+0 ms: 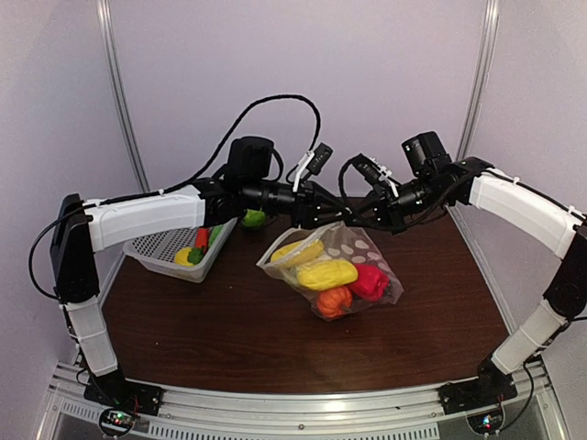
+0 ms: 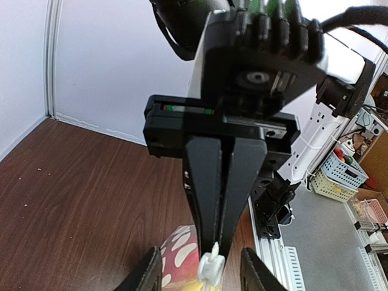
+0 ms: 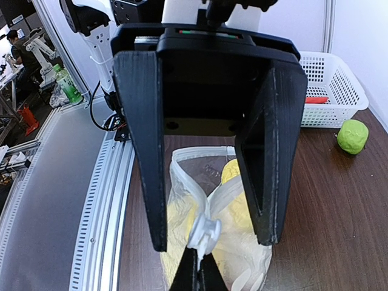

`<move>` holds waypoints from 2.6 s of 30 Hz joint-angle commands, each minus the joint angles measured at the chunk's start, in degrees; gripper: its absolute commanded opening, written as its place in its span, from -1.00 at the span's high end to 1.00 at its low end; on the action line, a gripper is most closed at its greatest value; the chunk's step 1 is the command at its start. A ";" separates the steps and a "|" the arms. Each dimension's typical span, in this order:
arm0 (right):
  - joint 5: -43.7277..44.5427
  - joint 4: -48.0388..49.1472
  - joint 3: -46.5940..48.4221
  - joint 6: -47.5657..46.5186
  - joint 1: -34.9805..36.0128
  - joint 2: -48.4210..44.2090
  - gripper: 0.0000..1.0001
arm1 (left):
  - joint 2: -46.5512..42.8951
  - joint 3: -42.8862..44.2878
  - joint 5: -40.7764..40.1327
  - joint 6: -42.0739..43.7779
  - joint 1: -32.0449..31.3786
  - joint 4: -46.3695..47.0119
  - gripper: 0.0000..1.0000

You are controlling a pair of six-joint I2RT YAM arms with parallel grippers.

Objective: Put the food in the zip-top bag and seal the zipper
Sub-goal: Hold the zipper from the zipper food storage bag, then zip the zipper of the food storage bag.

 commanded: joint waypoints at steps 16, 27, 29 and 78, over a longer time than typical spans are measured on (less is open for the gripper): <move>-0.61 2.16 0.17 -0.55 0.29 -2.22 1.00 | 3.44 1.79 11.31 -7.40 2.05 3.18 0.43; -0.47 2.12 0.06 -0.77 0.27 -1.99 1.00 | 3.41 1.25 13.62 -10.49 2.63 7.03 0.66; -0.42 2.15 -0.03 -0.83 0.28 -2.00 1.00 | 3.41 0.81 13.86 -11.12 2.72 7.87 0.71; -3.54 33.68 -14.60 21.20 -23.88 -8.56 1.00 | -9.75 -14.56 -0.59 8.90 7.49 -18.51 0.98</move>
